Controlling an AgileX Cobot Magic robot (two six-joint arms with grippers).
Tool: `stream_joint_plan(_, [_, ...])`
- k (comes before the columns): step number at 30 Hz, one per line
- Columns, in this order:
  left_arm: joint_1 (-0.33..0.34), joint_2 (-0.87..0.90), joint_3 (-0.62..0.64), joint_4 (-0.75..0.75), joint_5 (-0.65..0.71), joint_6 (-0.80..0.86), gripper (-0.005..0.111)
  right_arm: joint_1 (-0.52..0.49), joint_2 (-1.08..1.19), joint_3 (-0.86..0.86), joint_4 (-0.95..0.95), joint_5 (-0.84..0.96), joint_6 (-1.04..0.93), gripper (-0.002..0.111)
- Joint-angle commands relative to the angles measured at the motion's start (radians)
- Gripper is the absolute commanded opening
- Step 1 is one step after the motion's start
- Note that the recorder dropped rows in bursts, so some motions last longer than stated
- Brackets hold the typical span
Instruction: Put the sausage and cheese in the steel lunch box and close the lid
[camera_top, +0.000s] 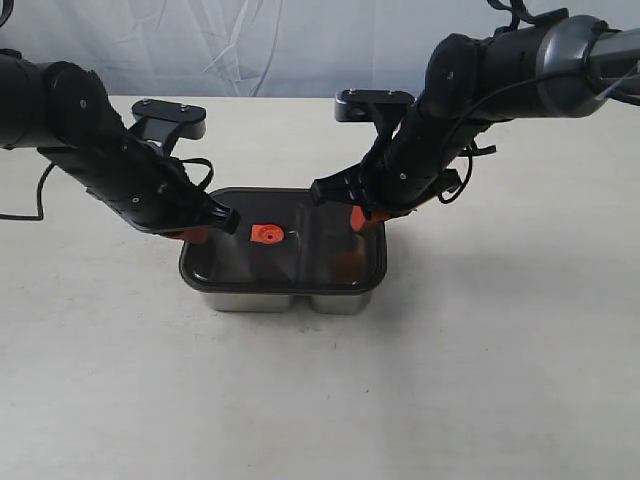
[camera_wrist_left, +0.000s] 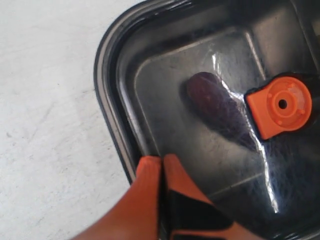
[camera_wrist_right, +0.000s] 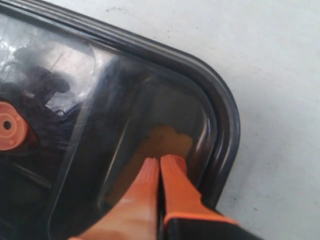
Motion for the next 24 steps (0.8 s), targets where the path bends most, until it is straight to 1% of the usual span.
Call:
stream_joint_plan(1, [-0.004,0.06,0.026,-0.008,0.037,-0.005,0.0,-0.003,0.028,0.01,-0.007,0.025,-0.004,-0.001])
stream_joint_plan(8, [-0.004,0.06,0.026,-0.005,0.032,0.0,0.0,-0.003,0.028,0.01,-0.007,0.046,-0.006,-0.001])
stream_joint_plan(13, [-0.004,-0.003,0.026,0.056,-0.03,0.0,0.0,-0.005,-0.022,0.01,-0.047,0.03,-0.009,-0.001])
stream_joint_plan(16, [-0.004,-0.107,0.026,0.093,-0.061,-0.002,0.0,-0.005,-0.107,0.01,-0.103,0.035,-0.008,-0.001])
stream_joint_plan(20, [-0.004,-0.302,0.032,0.097,-0.111,-0.004,0.0,-0.005,-0.266,0.021,-0.13,0.04,-0.004,-0.001])
stream_joint_plan(24, [-0.004,-0.508,0.101,0.097,-0.194,-0.031,0.0,-0.005,-0.433,0.086,-0.13,0.011,0.001,-0.001])
